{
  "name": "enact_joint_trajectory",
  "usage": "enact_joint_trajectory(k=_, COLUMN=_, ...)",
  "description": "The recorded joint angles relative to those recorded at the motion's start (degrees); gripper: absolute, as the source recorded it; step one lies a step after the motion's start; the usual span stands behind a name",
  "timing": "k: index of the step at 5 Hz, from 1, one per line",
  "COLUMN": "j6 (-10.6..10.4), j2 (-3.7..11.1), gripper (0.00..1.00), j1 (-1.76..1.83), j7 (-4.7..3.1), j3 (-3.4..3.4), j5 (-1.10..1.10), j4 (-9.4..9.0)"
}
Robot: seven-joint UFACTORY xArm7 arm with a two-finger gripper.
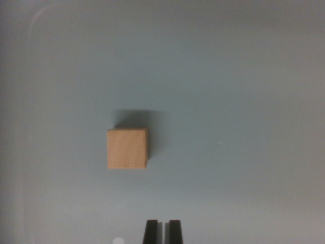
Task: Push wooden cube
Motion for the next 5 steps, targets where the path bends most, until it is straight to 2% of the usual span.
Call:
enact_joint_trajectory(k=1, j6=-2.3, j2=0.43, gripper=0.0, j1=0.25, j7=0.58, j3=0.22, j5=-0.11, j4=-1.94)
enact_joint_trajectory(k=2, j6=-2.3, j2=0.43, gripper=0.0, j1=0.25, j7=0.58, j3=0.22, j5=-0.11, j4=-1.94)
enact_joint_trajectory(k=3, j6=-4.9, j2=0.9, gripper=0.0, j1=0.52, j7=1.22, j3=0.46, j5=-0.23, j4=-4.11)
enact_joint_trajectory(k=4, j6=-4.9, j2=0.9, gripper=0.0, j1=0.52, j7=1.22, j3=0.46, j5=-0.23, j4=-4.11)
enact_joint_trajectory(k=5, j6=-7.6, j2=1.38, gripper=0.0, j1=0.8, j7=1.87, j3=0.71, j5=-0.35, j4=-6.3)
